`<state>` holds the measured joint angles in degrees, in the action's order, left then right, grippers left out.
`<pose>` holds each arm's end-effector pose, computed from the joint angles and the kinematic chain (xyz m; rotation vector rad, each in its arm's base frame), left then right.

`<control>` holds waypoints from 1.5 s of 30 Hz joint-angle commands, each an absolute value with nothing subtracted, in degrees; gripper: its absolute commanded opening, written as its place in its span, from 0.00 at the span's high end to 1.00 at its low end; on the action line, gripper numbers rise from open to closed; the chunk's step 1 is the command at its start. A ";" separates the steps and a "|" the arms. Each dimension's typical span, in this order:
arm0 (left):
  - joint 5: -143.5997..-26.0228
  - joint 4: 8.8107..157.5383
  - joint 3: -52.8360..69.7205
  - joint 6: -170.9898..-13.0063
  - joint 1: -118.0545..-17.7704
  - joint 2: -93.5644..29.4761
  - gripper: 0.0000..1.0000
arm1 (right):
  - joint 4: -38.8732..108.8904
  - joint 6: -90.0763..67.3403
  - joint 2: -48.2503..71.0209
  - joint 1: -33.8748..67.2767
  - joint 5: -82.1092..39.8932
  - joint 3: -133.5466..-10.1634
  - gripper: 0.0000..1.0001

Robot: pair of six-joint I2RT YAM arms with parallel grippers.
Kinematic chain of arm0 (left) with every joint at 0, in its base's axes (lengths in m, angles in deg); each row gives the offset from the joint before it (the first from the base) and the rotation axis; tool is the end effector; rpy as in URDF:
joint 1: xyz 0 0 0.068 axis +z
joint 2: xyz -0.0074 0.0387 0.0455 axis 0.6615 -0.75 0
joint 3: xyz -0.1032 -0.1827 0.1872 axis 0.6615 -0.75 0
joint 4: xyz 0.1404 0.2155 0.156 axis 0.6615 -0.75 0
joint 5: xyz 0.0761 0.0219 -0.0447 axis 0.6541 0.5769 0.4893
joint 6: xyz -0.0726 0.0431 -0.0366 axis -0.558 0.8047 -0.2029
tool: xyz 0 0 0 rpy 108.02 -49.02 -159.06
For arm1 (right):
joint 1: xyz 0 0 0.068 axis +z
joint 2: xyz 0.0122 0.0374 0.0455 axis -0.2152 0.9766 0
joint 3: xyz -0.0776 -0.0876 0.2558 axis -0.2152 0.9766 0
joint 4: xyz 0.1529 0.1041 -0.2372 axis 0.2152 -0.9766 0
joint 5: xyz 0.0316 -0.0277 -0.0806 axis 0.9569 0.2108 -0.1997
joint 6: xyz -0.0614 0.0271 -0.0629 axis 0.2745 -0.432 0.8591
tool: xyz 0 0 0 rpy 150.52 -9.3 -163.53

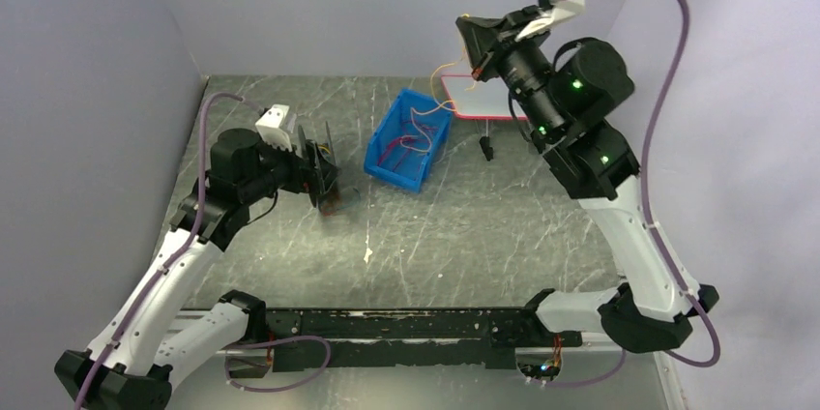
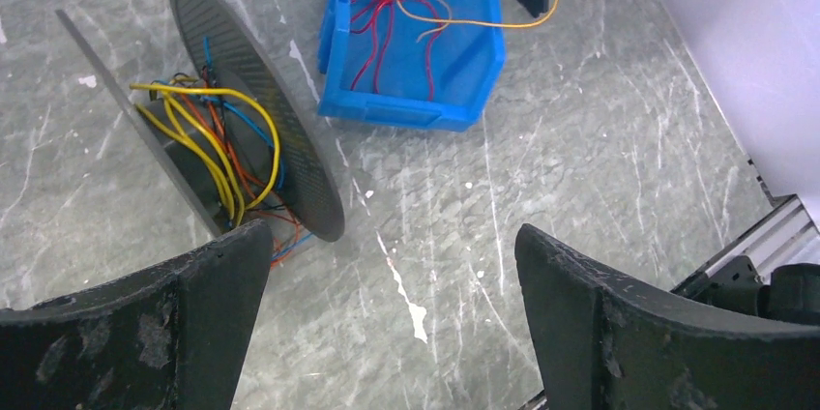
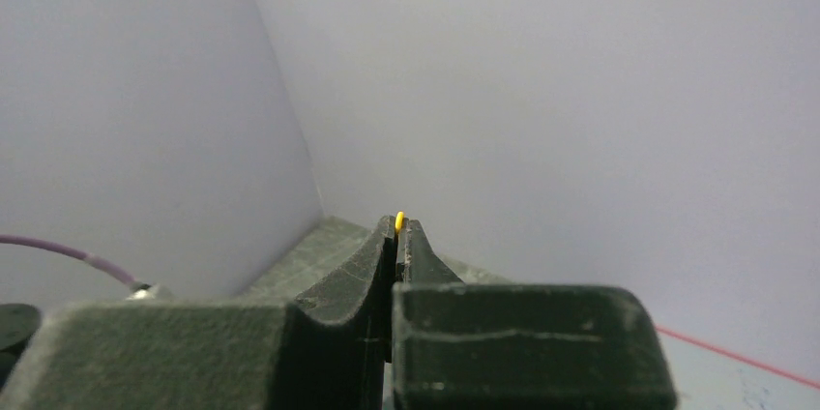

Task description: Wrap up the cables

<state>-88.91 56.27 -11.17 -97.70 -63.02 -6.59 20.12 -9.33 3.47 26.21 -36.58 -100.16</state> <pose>0.2459 -0.1164 0.3367 0.2211 1.9947 -0.6521 0.2468 0.1827 0.6138 -0.2715 1.2990 0.5564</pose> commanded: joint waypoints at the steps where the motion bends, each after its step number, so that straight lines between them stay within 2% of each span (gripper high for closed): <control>1: -92.72 57.97 -8.24 -97.11 -63.38 -7.27 0.00 | 24.66 -11.27 0.21 26.16 -33.47 -101.78 1.00; 13: -94.07 58.43 -9.02 -98.24 -63.39 -8.98 0.01 | 37.29 -14.97 -1.48 26.18 -31.85 -104.02 1.00; 26: -94.44 57.76 -9.32 -97.72 -63.38 -9.15 0.01 | 38.49 -18.28 3.59 26.22 -27.26 -113.57 1.00; 34: -94.84 58.44 -9.75 -98.00 -63.39 -8.72 0.01 | 52.36 -21.08 3.22 26.18 -24.89 -113.80 1.00; 45: -94.34 57.93 -9.74 -97.87 -63.38 -8.19 0.01 | 59.76 -24.86 7.52 26.18 -27.26 -124.48 1.00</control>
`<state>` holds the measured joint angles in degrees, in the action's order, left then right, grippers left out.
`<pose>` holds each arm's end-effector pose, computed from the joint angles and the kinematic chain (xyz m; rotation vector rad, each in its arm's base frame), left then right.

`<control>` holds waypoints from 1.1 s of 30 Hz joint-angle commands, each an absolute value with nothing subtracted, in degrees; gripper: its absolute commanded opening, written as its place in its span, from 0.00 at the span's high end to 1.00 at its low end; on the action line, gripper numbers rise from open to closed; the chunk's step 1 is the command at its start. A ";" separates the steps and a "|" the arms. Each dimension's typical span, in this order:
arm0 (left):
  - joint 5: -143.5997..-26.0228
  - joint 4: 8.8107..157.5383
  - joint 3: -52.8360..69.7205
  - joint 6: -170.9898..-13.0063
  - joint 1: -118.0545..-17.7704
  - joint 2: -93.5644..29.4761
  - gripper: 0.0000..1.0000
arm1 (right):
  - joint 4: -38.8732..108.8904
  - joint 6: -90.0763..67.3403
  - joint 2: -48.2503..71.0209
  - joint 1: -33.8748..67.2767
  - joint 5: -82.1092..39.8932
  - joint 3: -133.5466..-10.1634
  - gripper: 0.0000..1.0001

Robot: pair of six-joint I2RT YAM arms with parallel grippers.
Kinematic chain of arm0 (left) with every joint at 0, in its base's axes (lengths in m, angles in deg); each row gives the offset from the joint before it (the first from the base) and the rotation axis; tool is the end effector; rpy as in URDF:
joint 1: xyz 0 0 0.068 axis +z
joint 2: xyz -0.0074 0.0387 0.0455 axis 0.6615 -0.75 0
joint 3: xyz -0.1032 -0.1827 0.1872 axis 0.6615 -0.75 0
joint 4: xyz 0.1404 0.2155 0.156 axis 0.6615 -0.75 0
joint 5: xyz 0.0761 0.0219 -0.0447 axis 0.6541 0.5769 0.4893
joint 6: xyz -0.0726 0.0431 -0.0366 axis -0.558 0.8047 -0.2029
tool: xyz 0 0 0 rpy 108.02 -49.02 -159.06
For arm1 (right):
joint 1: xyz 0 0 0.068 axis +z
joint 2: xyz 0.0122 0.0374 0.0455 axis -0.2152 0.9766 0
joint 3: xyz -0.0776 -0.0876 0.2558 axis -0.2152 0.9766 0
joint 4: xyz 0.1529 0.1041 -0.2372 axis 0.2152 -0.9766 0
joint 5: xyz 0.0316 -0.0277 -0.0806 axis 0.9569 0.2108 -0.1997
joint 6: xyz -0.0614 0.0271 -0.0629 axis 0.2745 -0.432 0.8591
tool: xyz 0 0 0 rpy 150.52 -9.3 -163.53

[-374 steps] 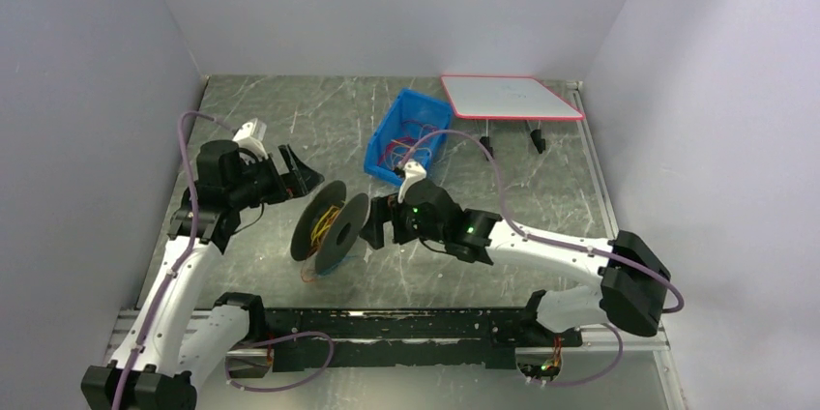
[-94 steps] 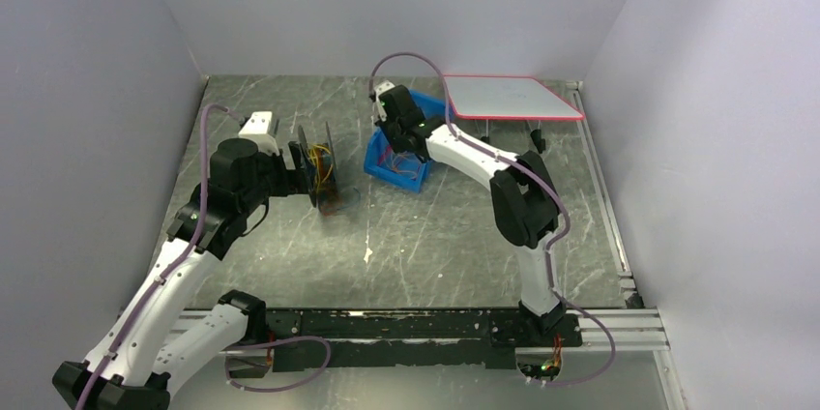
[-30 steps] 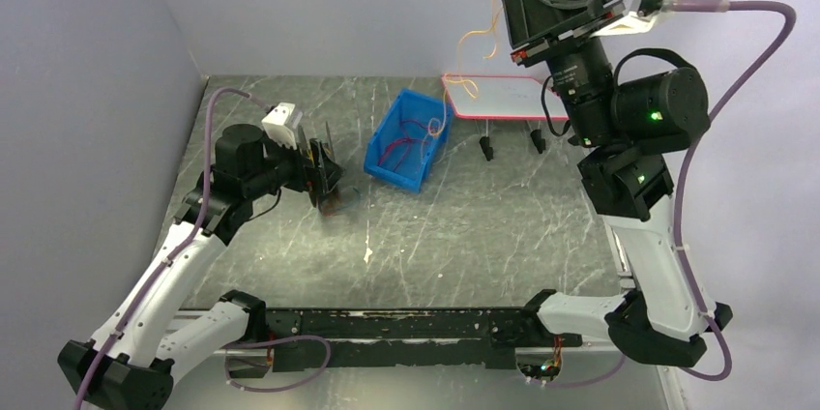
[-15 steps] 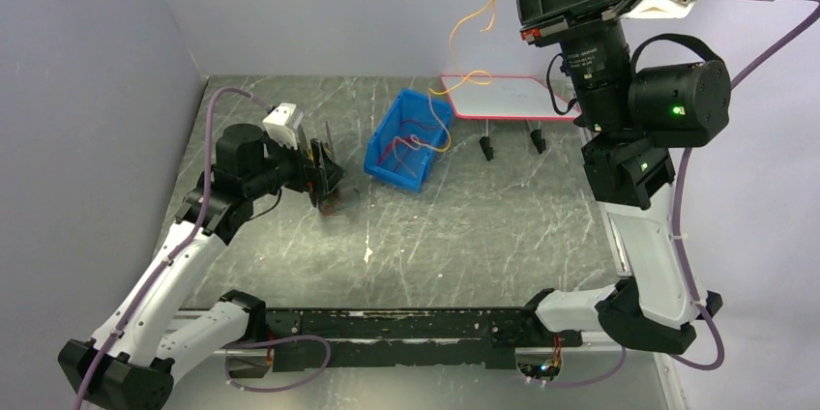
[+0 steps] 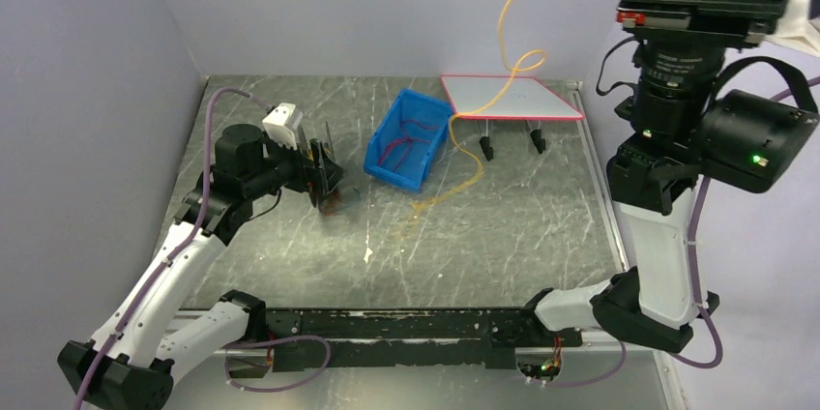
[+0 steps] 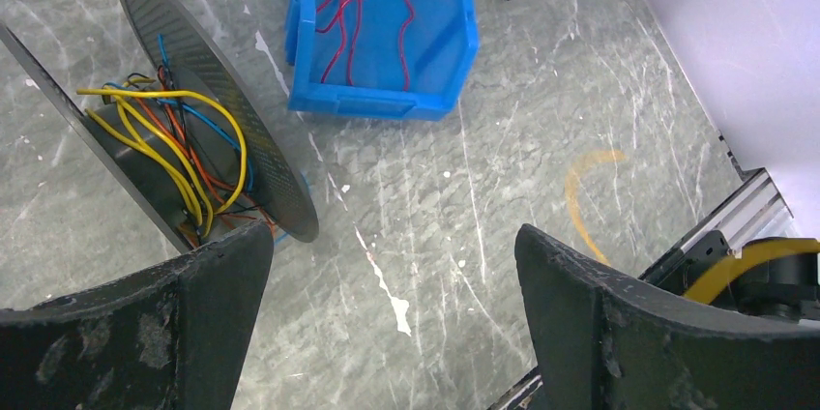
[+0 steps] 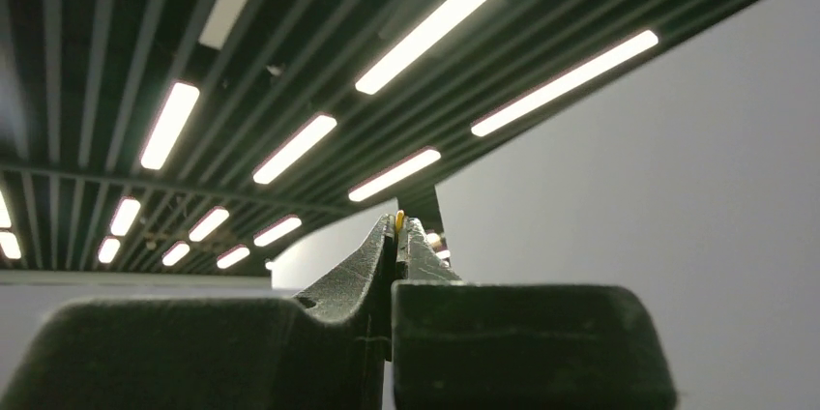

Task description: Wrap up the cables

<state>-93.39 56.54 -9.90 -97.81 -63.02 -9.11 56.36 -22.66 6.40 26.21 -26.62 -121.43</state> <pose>0.2513 -0.1253 0.3363 0.2716 2.0125 -0.7270 0.1158 0.0963 0.7812 -0.1029 0.3534 0.9862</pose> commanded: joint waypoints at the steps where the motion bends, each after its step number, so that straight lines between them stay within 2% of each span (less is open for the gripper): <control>1: -94.55 57.98 -9.74 -97.89 -63.39 -8.17 0.01 | 60.04 -24.93 7.45 26.16 -27.49 -124.00 1.00; 8: -96.07 58.05 -9.56 -98.27 -63.38 -7.91 0.01 | 61.85 -24.33 4.13 26.19 -28.74 -116.80 1.00; 19: -100.35 58.65 -8.03 -98.63 -63.34 -6.41 0.00 | 60.61 -22.14 2.96 26.16 -26.27 -112.56 1.00; 33: -112.12 58.75 0.75 -100.90 -63.34 -4.35 0.00 | 61.10 -23.63 -8.97 26.16 -24.95 -84.86 1.00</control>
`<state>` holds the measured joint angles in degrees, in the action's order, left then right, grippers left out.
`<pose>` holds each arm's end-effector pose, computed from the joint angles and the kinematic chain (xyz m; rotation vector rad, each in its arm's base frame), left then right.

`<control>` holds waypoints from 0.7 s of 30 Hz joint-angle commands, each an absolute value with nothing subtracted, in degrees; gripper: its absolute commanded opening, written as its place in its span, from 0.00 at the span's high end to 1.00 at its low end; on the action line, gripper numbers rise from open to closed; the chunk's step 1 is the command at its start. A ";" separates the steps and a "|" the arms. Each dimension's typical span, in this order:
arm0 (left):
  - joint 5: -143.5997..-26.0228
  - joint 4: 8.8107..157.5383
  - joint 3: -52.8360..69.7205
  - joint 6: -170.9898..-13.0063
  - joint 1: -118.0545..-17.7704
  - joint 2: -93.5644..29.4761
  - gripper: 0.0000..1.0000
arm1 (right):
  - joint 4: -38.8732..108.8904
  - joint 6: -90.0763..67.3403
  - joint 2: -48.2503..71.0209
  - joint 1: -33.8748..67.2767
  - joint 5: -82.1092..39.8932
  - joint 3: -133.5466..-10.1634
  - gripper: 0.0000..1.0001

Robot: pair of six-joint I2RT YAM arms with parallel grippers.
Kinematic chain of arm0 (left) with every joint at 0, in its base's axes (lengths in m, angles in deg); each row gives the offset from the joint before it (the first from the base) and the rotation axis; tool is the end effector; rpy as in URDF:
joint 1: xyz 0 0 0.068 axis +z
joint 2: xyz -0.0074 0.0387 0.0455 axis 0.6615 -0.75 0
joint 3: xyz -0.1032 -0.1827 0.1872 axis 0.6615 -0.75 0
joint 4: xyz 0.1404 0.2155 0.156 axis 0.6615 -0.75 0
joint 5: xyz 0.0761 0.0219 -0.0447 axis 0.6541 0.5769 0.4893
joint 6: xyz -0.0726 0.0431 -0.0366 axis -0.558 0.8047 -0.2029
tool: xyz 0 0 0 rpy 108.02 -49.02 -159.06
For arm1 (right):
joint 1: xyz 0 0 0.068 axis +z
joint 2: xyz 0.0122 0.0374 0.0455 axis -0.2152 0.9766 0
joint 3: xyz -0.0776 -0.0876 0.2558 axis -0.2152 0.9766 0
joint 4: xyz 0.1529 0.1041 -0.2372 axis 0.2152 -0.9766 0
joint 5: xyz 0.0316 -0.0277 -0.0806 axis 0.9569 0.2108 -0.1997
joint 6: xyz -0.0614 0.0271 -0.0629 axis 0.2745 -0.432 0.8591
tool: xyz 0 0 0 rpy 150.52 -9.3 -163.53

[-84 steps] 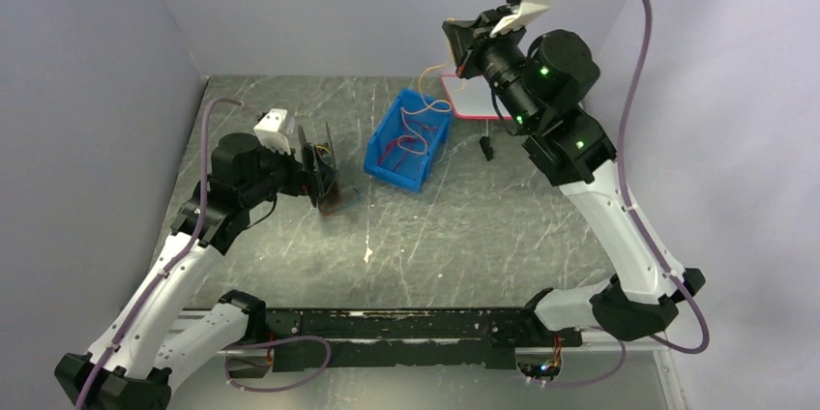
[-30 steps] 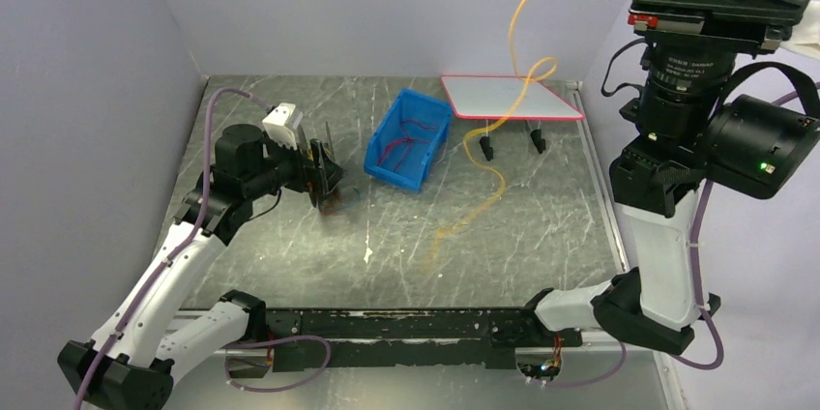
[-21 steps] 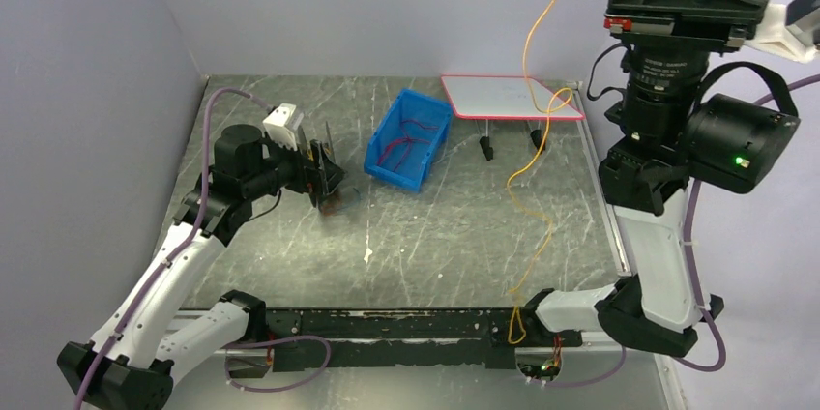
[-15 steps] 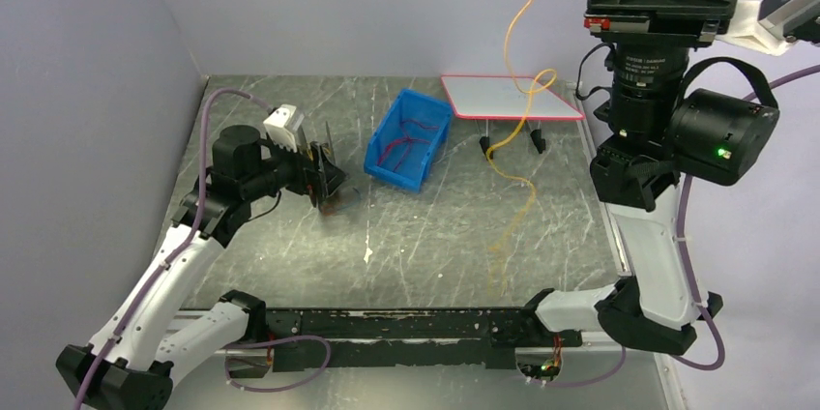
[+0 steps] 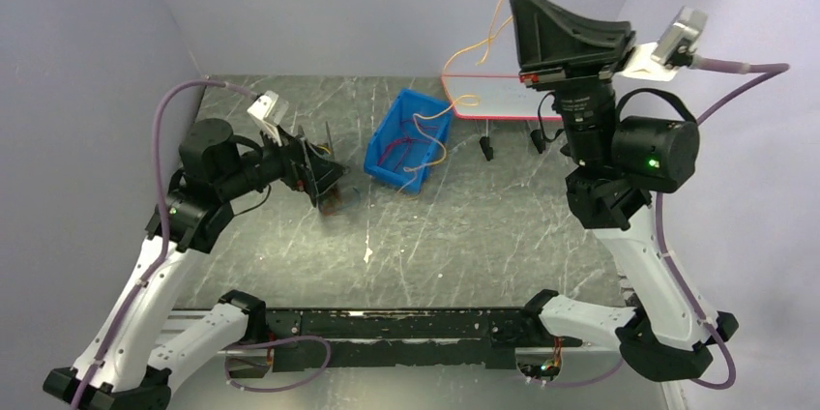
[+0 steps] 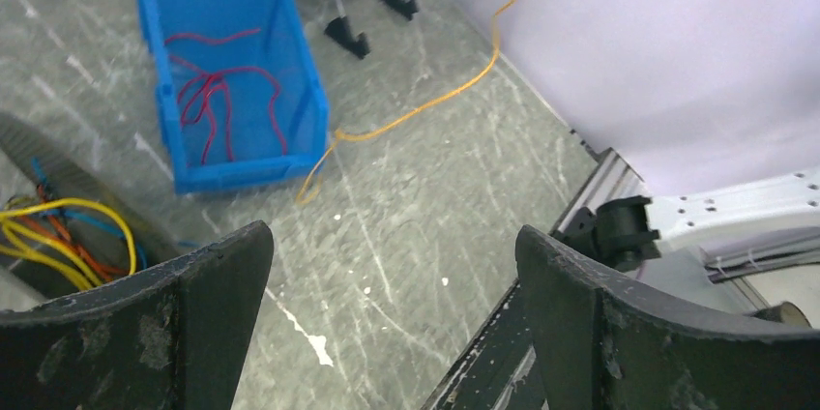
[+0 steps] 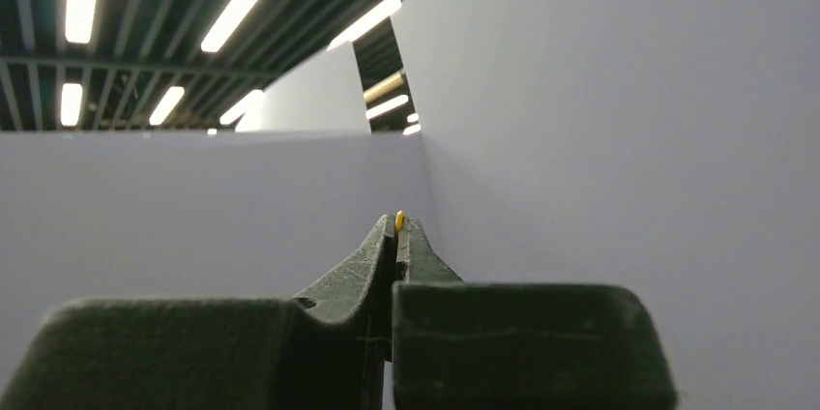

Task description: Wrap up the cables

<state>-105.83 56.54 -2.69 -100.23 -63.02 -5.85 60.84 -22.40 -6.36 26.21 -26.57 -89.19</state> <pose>0.2200 -0.1306 0.4053 0.4112 1.8250 -0.9652 0.1599 0.1317 0.6791 -0.1529 0.6211 0.9652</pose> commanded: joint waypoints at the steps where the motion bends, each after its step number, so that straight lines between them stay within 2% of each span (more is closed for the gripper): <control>1: -113.13 59.20 1.24 -100.90 -63.34 -4.17 0.00 | 61.16 -24.25 -9.37 26.17 -24.00 -83.61 1.00; 7: -120.07 66.01 1.16 -107.30 -63.38 -1.29 0.01 | 59.78 -26.60 -9.60 26.19 -13.03 -80.00 1.00; 13: -130.52 76.23 -0.41 -114.18 -63.39 -0.17 0.00 | 64.86 -32.41 -10.14 26.17 -1.34 -74.09 1.00; 21: -140.38 89.38 -5.32 -124.64 -63.39 -0.73 0.00 | 76.82 -42.75 -9.87 26.16 4.20 -64.43 1.00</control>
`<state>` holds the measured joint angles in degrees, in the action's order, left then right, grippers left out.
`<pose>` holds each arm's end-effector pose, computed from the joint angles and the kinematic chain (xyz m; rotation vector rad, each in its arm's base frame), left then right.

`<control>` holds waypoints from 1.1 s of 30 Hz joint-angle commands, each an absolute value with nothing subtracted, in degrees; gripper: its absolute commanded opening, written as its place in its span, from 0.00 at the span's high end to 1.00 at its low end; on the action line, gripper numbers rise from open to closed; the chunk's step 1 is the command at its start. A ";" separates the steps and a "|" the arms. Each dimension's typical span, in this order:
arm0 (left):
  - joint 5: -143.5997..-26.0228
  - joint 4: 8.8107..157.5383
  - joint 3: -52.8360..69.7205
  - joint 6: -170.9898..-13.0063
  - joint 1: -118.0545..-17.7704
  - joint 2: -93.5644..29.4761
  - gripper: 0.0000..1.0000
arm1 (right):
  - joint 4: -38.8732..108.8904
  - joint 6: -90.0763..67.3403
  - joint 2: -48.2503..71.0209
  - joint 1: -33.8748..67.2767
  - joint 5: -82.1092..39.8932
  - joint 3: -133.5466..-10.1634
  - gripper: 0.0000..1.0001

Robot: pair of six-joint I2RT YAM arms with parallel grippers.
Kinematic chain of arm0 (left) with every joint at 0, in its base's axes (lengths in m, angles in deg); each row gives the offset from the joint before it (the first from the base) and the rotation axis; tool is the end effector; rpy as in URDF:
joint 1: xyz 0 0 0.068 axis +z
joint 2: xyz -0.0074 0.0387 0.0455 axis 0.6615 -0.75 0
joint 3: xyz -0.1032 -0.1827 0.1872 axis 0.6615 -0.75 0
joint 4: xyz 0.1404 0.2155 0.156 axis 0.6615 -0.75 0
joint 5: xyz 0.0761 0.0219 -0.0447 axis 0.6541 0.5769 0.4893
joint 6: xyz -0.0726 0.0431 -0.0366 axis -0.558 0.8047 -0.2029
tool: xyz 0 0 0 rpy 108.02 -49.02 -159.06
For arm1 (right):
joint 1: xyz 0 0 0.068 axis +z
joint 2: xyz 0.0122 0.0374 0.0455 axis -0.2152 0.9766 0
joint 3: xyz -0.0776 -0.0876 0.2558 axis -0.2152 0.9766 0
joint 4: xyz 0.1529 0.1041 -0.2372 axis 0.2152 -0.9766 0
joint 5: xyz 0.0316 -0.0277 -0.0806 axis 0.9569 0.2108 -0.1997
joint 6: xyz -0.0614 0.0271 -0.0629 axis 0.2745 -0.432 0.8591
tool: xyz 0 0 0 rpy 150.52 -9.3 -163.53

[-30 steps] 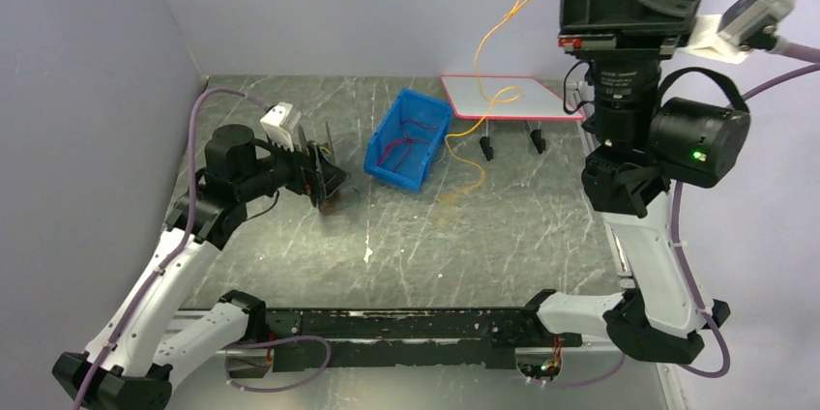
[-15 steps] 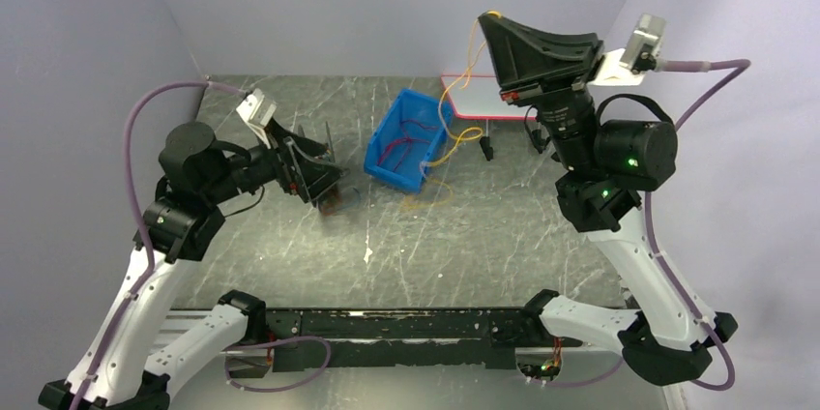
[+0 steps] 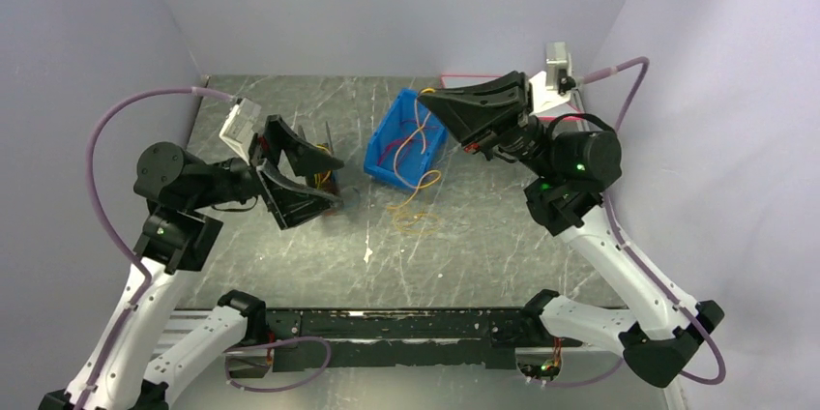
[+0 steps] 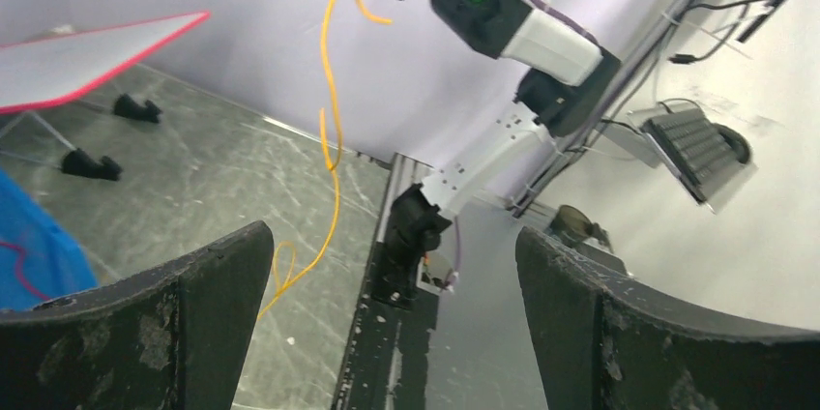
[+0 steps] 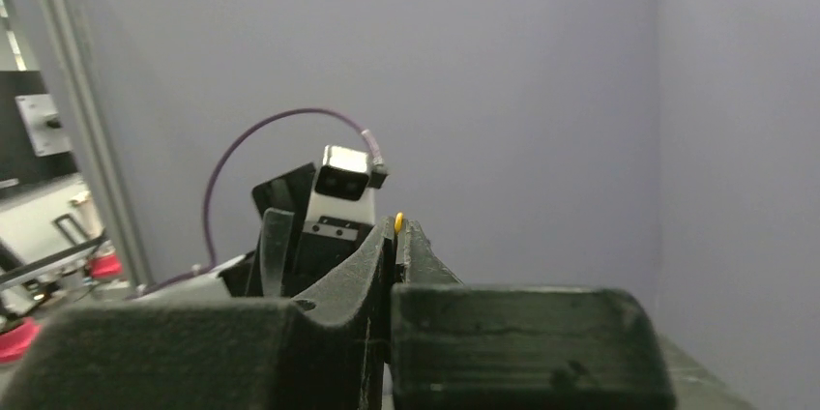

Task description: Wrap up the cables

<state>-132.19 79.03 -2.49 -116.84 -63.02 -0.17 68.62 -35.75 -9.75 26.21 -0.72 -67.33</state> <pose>0.1546 -0.1346 0.4782 0.7319 1.4100 -1.4358 0.1776 0.1915 0.5663 -0.5549 0.8139 1.3226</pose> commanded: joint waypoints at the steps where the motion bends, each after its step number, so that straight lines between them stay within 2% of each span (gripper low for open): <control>1: -141.04 91.90 -6.89 -126.78 -63.39 -0.89 0.00 | 78.15 -43.88 -9.57 26.16 3.97 -63.36 1.00; 7: -142.80 104.73 -12.47 -136.35 -63.66 -2.68 0.01 | 81.55 -46.91 -6.55 26.74 2.64 -60.98 1.00; 19: -141.04 104.81 -12.63 -136.43 -68.59 -6.47 0.00 | 74.96 -35.24 -2.50 32.02 -5.94 -60.55 1.00; 33: -134.36 108.45 -14.85 -136.41 -72.70 -13.61 0.01 | 78.82 -35.75 -2.35 33.59 -5.15 -57.32 1.00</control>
